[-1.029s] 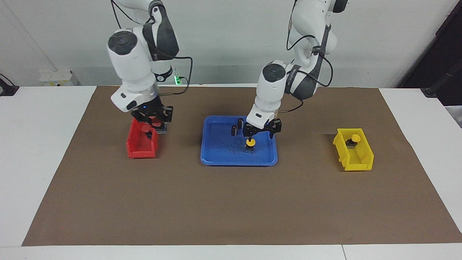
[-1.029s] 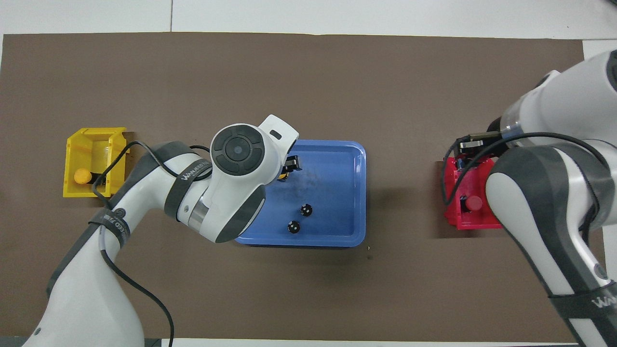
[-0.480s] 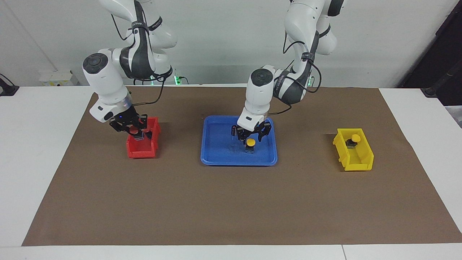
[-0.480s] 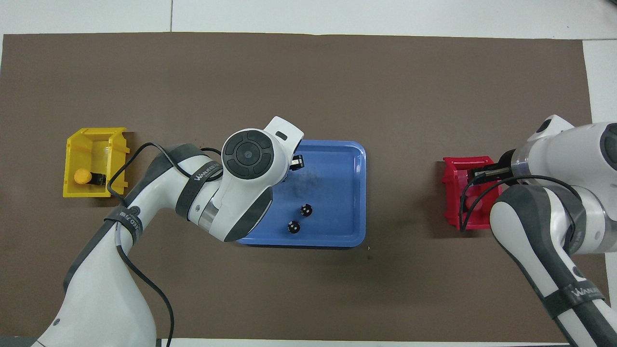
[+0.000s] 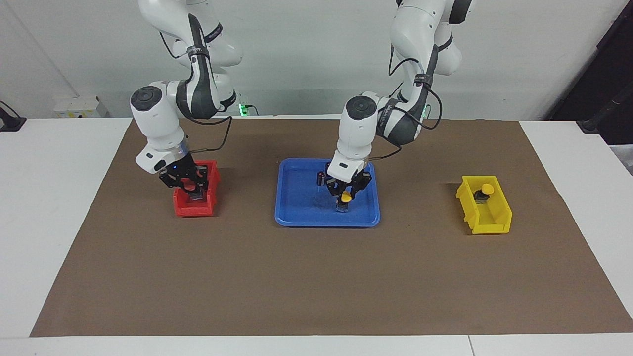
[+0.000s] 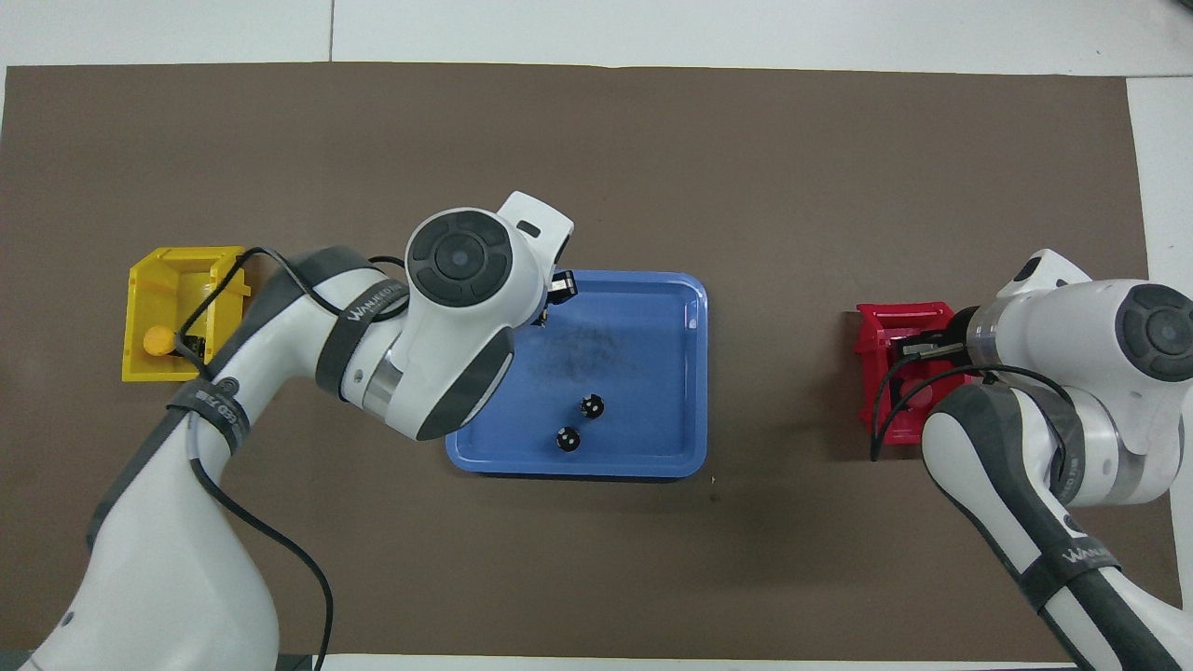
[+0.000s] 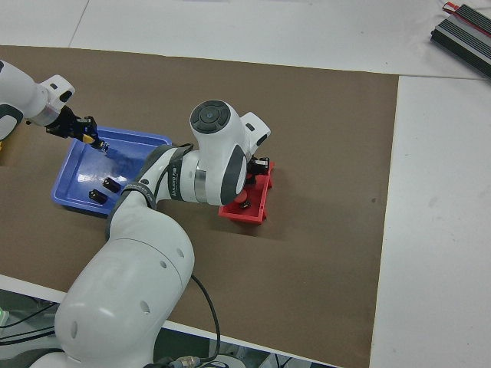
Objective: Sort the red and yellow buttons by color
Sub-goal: 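Lift the second yellow button with the left gripper toward the yellow bin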
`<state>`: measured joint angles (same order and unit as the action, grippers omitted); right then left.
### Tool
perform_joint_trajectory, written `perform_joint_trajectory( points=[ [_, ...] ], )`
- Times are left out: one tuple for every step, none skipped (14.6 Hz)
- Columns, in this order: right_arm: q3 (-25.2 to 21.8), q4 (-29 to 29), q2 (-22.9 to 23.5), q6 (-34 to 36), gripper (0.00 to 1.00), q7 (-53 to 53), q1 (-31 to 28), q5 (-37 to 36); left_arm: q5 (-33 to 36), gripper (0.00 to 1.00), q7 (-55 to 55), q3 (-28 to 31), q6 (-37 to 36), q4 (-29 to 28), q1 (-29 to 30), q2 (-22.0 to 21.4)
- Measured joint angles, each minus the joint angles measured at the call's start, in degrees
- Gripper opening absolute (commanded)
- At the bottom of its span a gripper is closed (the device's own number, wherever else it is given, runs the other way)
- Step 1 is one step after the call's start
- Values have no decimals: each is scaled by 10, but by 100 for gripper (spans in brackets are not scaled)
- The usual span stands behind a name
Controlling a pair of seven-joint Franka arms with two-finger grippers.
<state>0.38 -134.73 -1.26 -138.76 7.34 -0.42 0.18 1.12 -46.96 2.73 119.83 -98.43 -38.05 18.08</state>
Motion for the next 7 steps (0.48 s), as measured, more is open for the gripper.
perform_joint_trajectory(
  points=[
    [0,-6,3,-8,28,0,0,0,1,1,2,6,-46,33,15,-3],
    [0,-10,5,-13,29,0,0,0,4,1,17,20,-76,51,27,-11],
    [0,-12,8,-18,35,0,0,0,6,1,51,38,-94,57,40,-22],
    [0,-14,12,-23,50,0,0,0,6,1,102,54,-107,57,63,-32],
    [0,-14,14,-26,58,0,0,0,6,1,152,63,-112,56,96,-39],
    [0,-13,14,-26,65,0,0,0,6,1,197,68,-114,56,133,-41],
    [0,-14,16,-26,67,0,0,0,6,1,245,69,-114,56,170,-41]
  ],
)
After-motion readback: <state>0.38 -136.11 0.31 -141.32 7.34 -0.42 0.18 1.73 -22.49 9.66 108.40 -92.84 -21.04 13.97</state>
